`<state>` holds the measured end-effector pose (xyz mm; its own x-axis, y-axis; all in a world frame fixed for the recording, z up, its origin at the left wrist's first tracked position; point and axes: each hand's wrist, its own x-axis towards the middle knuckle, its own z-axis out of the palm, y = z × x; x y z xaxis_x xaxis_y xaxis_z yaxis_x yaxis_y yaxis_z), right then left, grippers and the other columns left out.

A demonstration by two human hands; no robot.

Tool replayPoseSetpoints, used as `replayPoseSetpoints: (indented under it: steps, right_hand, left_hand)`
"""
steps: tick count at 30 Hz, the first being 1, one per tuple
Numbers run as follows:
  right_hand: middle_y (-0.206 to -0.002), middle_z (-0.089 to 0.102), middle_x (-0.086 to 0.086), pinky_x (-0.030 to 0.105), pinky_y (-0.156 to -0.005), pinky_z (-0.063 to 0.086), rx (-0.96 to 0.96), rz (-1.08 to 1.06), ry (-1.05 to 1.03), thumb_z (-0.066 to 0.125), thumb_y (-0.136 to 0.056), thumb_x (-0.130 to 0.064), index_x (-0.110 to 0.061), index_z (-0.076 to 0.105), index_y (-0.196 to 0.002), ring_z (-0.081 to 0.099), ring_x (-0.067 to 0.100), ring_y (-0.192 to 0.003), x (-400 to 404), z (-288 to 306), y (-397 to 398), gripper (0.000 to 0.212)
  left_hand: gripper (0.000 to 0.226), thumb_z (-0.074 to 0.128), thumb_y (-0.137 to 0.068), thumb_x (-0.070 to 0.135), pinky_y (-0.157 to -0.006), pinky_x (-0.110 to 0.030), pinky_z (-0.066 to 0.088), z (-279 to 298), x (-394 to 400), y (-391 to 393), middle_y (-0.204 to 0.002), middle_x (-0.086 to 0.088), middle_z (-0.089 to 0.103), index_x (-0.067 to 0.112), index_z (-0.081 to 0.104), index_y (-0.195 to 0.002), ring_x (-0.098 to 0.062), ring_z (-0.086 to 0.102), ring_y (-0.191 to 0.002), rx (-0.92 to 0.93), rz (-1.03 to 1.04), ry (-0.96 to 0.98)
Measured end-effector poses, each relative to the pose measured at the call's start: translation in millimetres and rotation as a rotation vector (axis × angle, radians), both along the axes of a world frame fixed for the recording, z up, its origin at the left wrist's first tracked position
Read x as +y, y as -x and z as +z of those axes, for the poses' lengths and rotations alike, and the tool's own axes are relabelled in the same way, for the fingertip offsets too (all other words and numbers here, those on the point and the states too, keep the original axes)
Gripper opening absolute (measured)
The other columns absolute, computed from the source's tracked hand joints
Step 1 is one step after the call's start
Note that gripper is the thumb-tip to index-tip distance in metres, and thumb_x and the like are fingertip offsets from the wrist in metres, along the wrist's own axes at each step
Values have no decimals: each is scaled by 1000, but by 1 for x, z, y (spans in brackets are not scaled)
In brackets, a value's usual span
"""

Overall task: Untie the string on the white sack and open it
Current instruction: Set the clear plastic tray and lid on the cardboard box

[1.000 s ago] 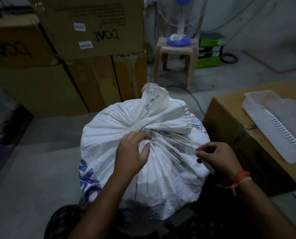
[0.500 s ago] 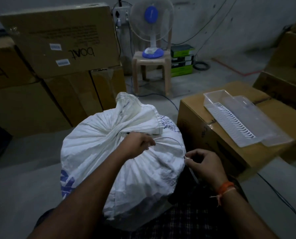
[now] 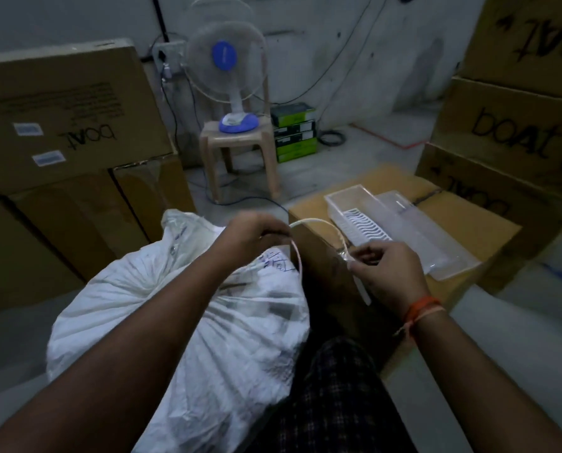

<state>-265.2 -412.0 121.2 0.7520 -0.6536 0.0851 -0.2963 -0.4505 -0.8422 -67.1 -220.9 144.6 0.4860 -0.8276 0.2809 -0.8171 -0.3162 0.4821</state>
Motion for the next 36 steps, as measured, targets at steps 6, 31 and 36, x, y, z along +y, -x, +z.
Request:
replayPoseSetpoints:
  steps: [6, 31, 36]
  right_hand:
    - [-85, 78, 2, 29, -83, 58, 89, -87, 122, 80, -79, -13, -18, 82, -93, 73, 16, -84, -76, 20, -17, 15]
    - [-123, 60, 5, 40, -101, 42, 378, -217, 434, 73, -85, -45, -33, 77, -105, 47, 31, -121, -151, -28, -44, 24]
    - [-120, 70, 11, 32, -104, 42, 119, -522, 101, 73, -85, -34, -31, 77, -90, 62, 29, -117, -184, -34, -9, 7]
  left_hand:
    - [17, 82, -91, 27, -82, -37, 52, 10, -100, -10, -100, -11, 76, 18, 87, -105, -25, 68, -93, -78, 77, 3]
    - [18, 74, -93, 30, -108, -42, 50, -32, -261, -27, -120, -1, 81, 24, 85, -105, -24, 66, -121, -184, 10, -372]
    - [24, 73, -96, 31, -98, -40, 57, -23, -291, -33, -125, -4, 78, 17, 80, -114, -26, 70, -115, -107, 8, -258]
